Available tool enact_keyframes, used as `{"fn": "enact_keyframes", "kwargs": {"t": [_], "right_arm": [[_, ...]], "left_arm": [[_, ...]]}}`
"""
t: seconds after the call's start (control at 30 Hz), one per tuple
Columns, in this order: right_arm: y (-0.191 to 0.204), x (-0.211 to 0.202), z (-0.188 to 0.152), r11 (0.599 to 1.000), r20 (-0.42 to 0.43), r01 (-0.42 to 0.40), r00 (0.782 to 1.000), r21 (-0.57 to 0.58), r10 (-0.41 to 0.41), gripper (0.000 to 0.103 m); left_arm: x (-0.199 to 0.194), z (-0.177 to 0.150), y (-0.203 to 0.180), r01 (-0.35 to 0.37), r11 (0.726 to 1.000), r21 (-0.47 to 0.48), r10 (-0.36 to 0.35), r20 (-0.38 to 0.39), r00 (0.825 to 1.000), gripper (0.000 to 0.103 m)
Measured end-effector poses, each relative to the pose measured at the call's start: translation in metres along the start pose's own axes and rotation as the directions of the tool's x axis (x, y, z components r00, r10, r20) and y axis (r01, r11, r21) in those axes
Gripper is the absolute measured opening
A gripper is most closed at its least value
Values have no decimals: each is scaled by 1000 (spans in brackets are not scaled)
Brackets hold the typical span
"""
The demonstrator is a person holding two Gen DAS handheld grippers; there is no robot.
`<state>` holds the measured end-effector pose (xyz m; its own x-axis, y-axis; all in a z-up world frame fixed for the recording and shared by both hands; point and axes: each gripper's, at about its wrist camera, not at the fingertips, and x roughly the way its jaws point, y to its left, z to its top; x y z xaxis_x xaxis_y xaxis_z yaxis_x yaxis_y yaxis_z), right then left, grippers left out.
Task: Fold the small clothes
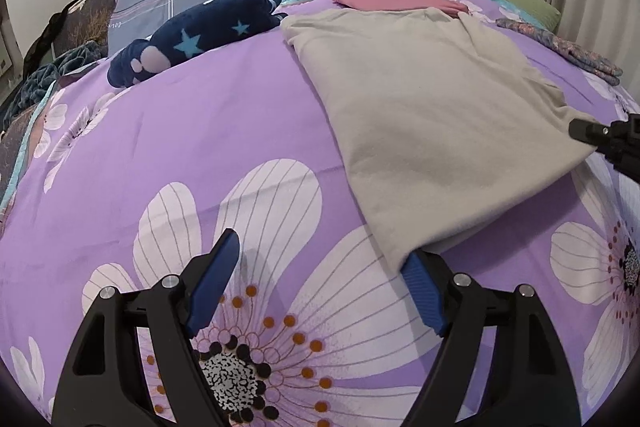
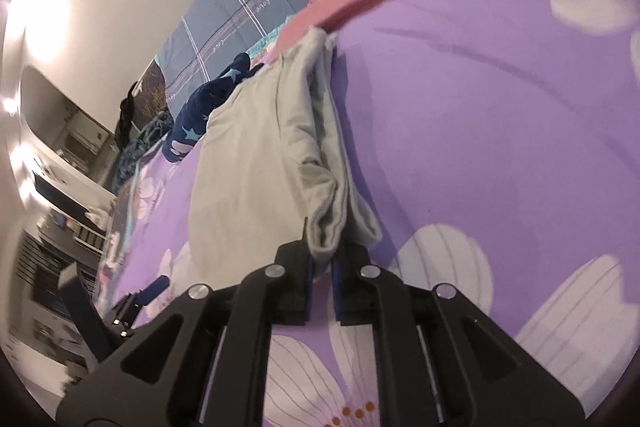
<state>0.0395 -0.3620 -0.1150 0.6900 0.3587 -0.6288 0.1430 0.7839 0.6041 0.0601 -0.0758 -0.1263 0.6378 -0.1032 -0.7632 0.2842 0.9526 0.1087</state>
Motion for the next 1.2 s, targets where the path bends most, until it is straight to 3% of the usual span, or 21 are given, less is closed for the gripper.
{"fn": "enact_keyframes", "kwargs": {"t": [0.13,0.33,0.47,0.5,0.53,0.57,0.63,0.7,0.8,0.9,0.93,0.97,1.03,1.07,1.13,1.2], "right_arm": [[7,-3,3,999,18,16,1000,-41,-15,7],[-15,4,4,998,19,33,999,44,-34,7],[-18,-1,1,999,16,32,999,11,-32,8],[-19,-6,1,1000,24,29,999,9,-30,13],[-21,-10,2,1000,29,26,999,17,-27,26],[-24,-15,3,999,37,1,999,36,-2,41],[-28,-19,7,997,23,-59,998,55,58,49],[-29,-11,9,993,-38,-99,994,71,102,49],[-28,6,4,994,-101,-77,991,81,85,52],[-23,16,7,996,-106,-73,991,59,79,54],[-23,19,10,994,-102,-84,991,67,91,51],[-24,24,15,992,-99,-89,990,92,98,35],[-26,31,22,990,-99,-82,991,111,93,13],[-27,34,25,989,-104,-88,990,118,100,12],[-25,29,27,988,-96,-102,989,115,113,10],[-17,14,29,985,-67,-143,986,98,150,9]], "left_arm": [[2,-1,1,15,1000,-13,-15,-9,1000,80],[0,-5,-1,42,999,0,-42,-10,999,80],[-4,-8,1,63,998,5,-63,-13,998,80],[-6,-9,2,91,996,-1,-91,-14,996,80],[-8,-10,4,115,993,-8,-116,-13,993,80],[-10,-11,6,151,988,-21,-152,-12,988,80],[-15,-12,10,241,969,-52,-241,-3,971,80],[-15,-11,10,298,952,-72,-299,-2,954,80],[-10,-8,8,376,919,-116,-379,1,926,80],[8,0,3,430,890,-155,-436,-9,900,78],[13,3,2,436,885,-164,-443,-6,896,72],[17,7,1,445,879,-170,-451,0,892,66],[29,17,2,475,855,-207,-486,-7,874,23],[32,19,4,478,846,-238,-494,-10,869,14],[33,23,9,493,821,-288,-514,2,858,7],[16,25,11,489,831,-266,-498,38,867,6]]}}
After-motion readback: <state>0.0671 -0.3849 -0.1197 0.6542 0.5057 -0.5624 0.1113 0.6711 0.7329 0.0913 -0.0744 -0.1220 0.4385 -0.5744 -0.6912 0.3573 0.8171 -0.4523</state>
